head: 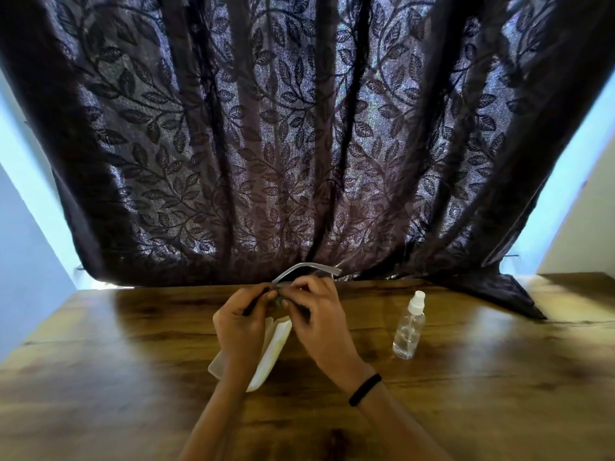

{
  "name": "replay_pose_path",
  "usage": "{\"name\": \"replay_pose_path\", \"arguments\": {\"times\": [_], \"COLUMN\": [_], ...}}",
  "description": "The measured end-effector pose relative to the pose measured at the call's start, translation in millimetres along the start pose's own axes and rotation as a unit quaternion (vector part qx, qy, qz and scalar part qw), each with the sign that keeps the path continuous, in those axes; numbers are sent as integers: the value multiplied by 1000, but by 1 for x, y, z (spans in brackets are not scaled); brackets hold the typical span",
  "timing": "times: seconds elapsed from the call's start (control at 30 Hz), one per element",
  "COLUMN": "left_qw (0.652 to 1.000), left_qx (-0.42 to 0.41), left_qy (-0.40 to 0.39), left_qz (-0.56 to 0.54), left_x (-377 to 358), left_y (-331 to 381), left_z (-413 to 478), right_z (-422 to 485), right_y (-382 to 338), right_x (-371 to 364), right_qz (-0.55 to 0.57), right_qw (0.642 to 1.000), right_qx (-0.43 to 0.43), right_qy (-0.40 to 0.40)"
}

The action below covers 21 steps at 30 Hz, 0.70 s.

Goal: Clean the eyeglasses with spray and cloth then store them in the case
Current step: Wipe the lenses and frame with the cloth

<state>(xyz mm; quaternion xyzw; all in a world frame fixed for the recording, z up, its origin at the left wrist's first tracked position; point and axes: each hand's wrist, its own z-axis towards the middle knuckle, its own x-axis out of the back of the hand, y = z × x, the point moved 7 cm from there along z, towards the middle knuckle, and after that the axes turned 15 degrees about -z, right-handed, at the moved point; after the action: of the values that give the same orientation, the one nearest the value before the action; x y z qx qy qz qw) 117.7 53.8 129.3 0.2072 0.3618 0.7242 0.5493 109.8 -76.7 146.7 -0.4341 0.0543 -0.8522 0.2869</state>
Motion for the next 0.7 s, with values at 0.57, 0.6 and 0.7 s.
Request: {"name": "replay_pose_path", "arguments": {"times": [0.57, 0.6, 0.7], "left_qw": [999, 999, 999], "left_qx": [1, 2, 5], "left_qy": [34, 30, 15], "left_qz": [-17, -22, -32], "left_x": [-4, -5, -6], "left_y": [9, 10, 12], "left_z": [-1, -1, 0], "right_z": [-5, -6, -4], "right_y": [-3, -4, -4], "right_x": [11, 12, 13], "right_qz": [-28, -10, 14], "right_qw": [998, 999, 998], "right_qx": [-30, -26, -23], "right_qy": [38, 45, 53]}}
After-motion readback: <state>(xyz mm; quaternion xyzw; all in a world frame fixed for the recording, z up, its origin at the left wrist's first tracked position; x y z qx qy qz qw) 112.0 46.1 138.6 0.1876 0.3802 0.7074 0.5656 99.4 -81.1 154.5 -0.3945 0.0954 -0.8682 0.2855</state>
